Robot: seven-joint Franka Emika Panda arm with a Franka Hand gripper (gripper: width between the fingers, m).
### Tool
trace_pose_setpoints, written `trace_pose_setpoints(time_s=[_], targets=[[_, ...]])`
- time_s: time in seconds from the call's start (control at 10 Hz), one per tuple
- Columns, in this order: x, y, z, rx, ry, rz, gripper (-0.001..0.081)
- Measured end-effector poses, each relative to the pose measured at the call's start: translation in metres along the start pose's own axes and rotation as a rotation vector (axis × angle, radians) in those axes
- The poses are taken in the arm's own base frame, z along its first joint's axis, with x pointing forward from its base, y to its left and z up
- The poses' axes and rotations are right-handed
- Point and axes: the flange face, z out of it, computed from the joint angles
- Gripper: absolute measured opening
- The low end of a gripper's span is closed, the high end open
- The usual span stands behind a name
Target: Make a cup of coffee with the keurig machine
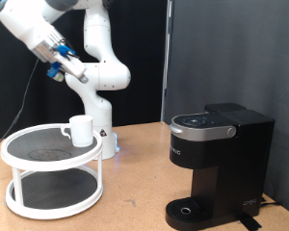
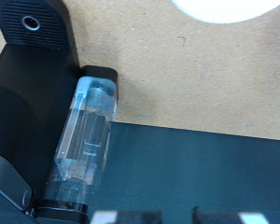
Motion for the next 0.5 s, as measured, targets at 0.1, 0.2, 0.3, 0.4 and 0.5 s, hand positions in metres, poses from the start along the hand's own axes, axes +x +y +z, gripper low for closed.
trace_pose_setpoints(time_s=[0.1, 0.2, 0.3, 0.4, 0.5], targets=[[0.011, 0.002, -0.011, 0.000, -0.006, 0.015, 0.0000], [0.020, 0.003, -0.021, 0.007, -0.020, 0.031, 0.0000], [0.027, 0.003, -0.031, 0.018, -0.034, 0.044, 0.0000], [0.032, 0.002, -0.039, 0.027, -0.042, 0.052, 0.0000], [0.036, 0.000, -0.045, 0.031, -0.044, 0.054, 0.0000]])
